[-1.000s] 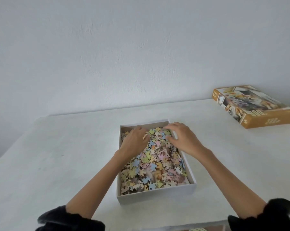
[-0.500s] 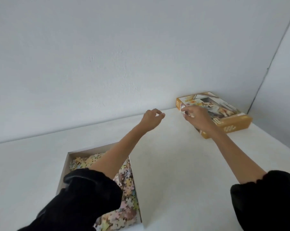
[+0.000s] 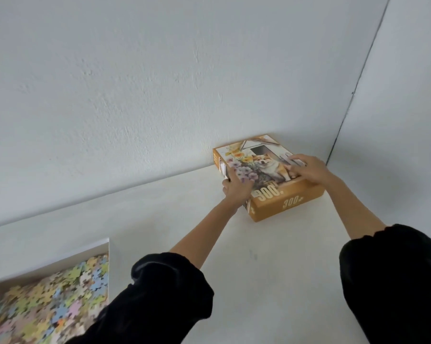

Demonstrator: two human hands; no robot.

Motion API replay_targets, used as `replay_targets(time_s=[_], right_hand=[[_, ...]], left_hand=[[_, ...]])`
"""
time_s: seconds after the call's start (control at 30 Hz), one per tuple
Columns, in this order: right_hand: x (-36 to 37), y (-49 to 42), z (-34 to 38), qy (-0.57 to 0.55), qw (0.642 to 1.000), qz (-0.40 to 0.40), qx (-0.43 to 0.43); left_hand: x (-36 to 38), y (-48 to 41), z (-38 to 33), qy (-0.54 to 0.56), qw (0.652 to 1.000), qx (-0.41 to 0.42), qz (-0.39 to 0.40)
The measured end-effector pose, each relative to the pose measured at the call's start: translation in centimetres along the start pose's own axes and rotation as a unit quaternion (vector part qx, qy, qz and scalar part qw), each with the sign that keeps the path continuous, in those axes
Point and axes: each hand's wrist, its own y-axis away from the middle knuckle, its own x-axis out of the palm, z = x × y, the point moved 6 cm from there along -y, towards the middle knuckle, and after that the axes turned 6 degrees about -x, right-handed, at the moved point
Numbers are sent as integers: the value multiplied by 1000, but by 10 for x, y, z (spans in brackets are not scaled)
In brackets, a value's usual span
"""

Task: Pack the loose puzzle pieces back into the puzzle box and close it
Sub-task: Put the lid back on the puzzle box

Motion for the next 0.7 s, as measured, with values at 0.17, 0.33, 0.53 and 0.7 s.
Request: replay_targets(time_s=[0.17,0.33,0.53,0.7], right_hand=[[1,3,3,-36,999,-17,-11],[3,19,31,-42,998,-35,-20],[-2,51,89,-47,996,-52,-59],[7,97,158,-45,993,-31,-105]], left_hand=[[9,-1,-2,26,1000,10,-12],[-11,6,2,43,998,22,-44],[-75,30,2,54,994,69,-63],[-146,69,16,1,995,77,-67]])
